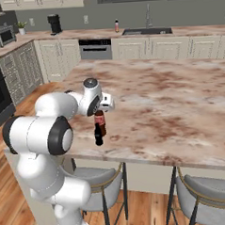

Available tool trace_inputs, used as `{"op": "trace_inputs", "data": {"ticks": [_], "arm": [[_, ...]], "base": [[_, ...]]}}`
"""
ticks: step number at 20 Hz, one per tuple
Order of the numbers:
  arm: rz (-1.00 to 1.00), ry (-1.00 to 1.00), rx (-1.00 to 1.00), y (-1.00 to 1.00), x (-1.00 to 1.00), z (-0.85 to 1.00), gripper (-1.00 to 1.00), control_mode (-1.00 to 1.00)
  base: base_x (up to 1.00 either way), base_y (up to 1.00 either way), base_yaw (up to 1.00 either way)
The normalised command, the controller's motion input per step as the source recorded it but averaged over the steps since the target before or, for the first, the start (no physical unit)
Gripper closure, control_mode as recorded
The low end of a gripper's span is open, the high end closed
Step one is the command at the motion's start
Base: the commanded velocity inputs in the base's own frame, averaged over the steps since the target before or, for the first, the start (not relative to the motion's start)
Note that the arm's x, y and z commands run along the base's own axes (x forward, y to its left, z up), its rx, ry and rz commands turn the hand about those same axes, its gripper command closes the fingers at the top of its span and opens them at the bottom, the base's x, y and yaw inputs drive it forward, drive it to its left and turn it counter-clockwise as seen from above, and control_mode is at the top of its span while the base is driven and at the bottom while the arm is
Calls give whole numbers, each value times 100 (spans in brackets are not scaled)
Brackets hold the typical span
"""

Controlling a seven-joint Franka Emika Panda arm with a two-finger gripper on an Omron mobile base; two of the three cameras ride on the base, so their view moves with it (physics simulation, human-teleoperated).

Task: Place the large bottle from the dining counter next to the other large bottle outside the sink, and place the small bottle from the dining counter next to the other small bottle inside the sink.

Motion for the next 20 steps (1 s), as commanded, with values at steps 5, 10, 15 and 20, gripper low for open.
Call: {"op": "trace_inputs", "data": {"ticks": [5,10,15,20], "arm": [[0,-3,1,0,9,-17,100,-100],[0,-2,1,0,10,-13,100,-100],[0,-2,2,-3,3,-5,100,-100],[0,-1,1,3,0,13,100,-100]], "base": [[0,0,0],[0,0,0],[0,0,0],[0,0,0]]}}
